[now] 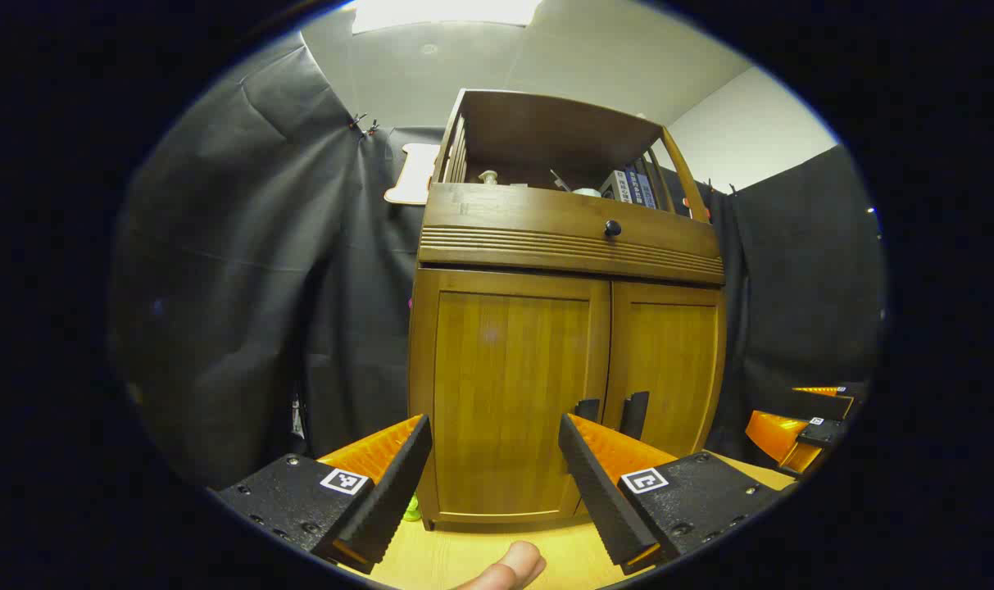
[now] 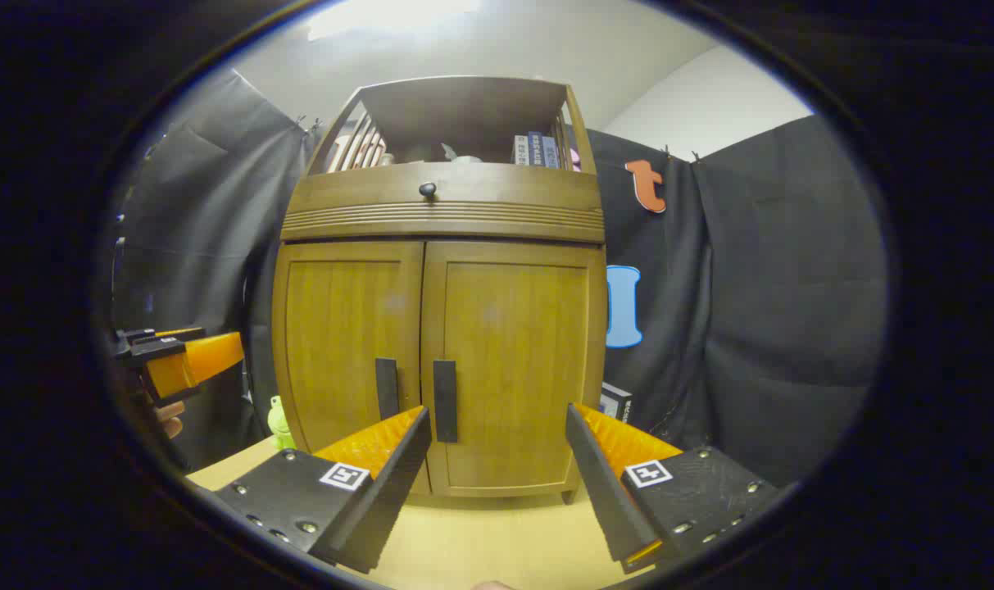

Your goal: Open the right door of the double-door shoe cabinet with the right hand, and open the left door with the left hand.

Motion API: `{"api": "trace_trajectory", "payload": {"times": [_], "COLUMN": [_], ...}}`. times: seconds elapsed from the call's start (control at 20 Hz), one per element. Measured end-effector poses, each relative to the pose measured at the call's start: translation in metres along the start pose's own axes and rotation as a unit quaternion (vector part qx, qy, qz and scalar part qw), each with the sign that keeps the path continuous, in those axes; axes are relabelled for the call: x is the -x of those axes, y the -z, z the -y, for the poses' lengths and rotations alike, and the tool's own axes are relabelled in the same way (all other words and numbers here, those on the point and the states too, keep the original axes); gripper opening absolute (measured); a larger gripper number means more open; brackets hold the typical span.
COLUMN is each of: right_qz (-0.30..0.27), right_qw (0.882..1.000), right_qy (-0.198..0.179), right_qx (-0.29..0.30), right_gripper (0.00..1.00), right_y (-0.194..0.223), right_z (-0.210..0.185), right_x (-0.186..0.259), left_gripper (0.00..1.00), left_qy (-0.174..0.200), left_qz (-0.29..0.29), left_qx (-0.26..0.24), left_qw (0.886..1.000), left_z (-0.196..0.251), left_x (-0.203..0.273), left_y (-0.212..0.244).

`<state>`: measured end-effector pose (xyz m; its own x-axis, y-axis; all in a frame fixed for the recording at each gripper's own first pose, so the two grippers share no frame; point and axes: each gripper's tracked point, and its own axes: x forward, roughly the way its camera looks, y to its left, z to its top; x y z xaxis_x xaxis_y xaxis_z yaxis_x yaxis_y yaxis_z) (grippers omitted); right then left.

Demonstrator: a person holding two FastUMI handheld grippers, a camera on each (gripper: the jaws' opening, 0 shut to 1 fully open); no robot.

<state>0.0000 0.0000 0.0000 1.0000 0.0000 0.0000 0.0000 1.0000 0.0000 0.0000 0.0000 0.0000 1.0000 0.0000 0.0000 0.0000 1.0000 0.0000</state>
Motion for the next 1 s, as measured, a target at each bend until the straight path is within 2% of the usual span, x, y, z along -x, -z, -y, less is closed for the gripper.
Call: {"api": "trace_trajectory", "payload": {"times": [0.4,0.55,0.65,0.8,1.0], "right_qz": [0.021,0.023,0.022,0.017,0.006], "right_qw": [1.0,1.0,1.0,1.0,1.0], "right_qy": [-0.01,-0.001,0.002,-0.014,-0.029], "right_qx": [-0.012,-0.009,-0.013,-0.017,0.002], "right_gripper": [0.99,0.98,0.98,0.98,0.98], "right_y": [-0.015,-0.016,-0.015,-0.013,-0.002], "right_z": [-0.001,0.004,0.004,-0.007,-0.026], "right_x": [-0.003,-0.013,-0.023,-0.046,-0.082], "left_gripper": [0.94,0.94,0.94,0.94,0.96], "left_qy": [0.004,0.003,0.002,-0.001,0.007], "left_qz": [-0.002,0.006,0.014,0.022,0.021], "left_qx": [0.0,-0.007,-0.009,-0.008,-0.001], "left_qw": [1.0,1.0,1.0,1.0,1.0], "left_z": [-0.004,-0.007,-0.009,-0.011,-0.008], "left_x": [0.0,0.002,0.006,0.009,0.011], "left_y": [-0.002,-0.008,-0.012,-0.016,-0.017]}}
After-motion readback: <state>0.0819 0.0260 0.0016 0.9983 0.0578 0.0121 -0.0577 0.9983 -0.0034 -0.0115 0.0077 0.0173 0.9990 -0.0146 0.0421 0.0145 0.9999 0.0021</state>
